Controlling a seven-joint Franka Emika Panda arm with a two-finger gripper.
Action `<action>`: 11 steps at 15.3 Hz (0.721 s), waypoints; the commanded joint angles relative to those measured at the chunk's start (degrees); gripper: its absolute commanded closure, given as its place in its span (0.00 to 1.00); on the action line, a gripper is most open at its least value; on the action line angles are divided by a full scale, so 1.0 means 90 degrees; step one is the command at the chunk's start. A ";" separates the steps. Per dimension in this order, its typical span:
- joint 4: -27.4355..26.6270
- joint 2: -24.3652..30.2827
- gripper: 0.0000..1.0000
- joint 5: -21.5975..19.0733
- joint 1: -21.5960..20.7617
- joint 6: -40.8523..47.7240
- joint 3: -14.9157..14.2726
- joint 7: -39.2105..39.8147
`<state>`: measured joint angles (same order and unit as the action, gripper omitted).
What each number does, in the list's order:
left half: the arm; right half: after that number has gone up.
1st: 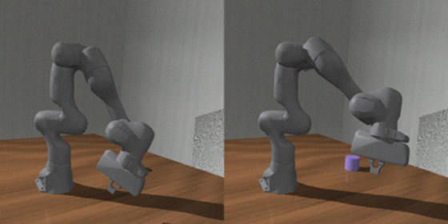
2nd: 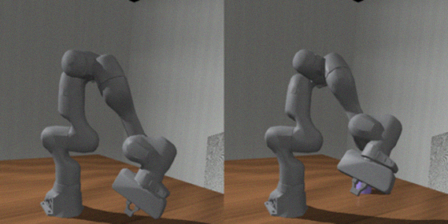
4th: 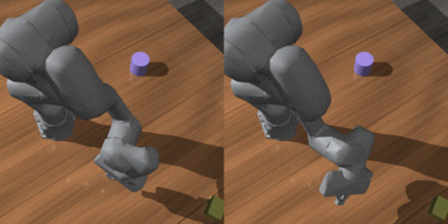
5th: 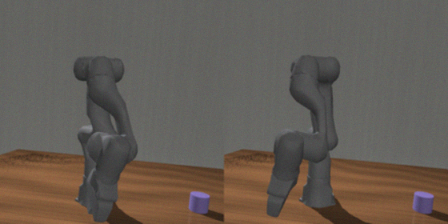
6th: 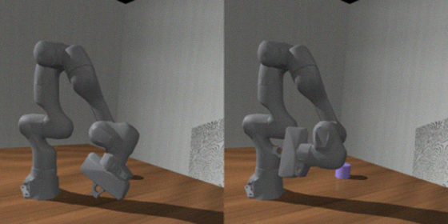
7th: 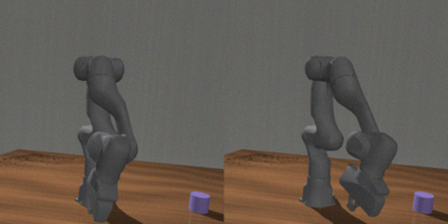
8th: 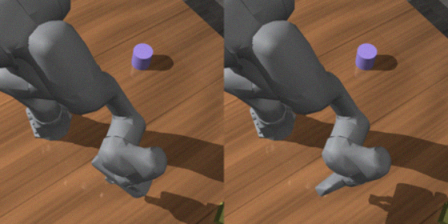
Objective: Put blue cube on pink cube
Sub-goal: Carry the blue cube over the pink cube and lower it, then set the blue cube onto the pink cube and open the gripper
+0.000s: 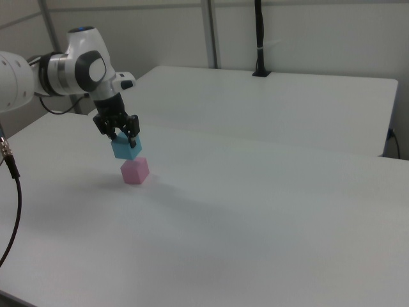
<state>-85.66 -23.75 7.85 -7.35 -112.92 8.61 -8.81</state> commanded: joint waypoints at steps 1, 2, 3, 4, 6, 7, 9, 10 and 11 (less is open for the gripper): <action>-0.0170 -0.0192 0.65 0.0318 -0.0072 -0.0295 -0.0048 -0.0368; -0.0170 -0.0232 0.65 0.0415 -0.0091 -0.0305 -0.0048 -0.0427; -0.0160 -0.0290 0.65 0.0484 -0.0101 -0.0315 -0.0048 -0.0486; -0.0150 -0.0368 0.65 0.0485 -0.0111 -0.0315 -0.0048 -0.0496; -0.0014 -0.0495 0.65 0.0485 -0.0189 -0.0441 -0.0048 -0.0564; -0.0004 -0.0515 0.65 0.0485 -0.0189 -0.0481 -0.0048 -0.0564; 0.0064 -0.0515 0.65 0.0475 -0.0189 -0.0481 -0.0048 -0.0564; 0.0064 -0.0515 0.65 0.0475 -0.0189 -0.0481 -0.0048 -0.0564; 0.0074 -0.0515 0.65 0.0475 -0.0189 -0.0481 -0.0048 -0.0555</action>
<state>-85.84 -27.82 11.05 -8.20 -116.27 8.64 -12.40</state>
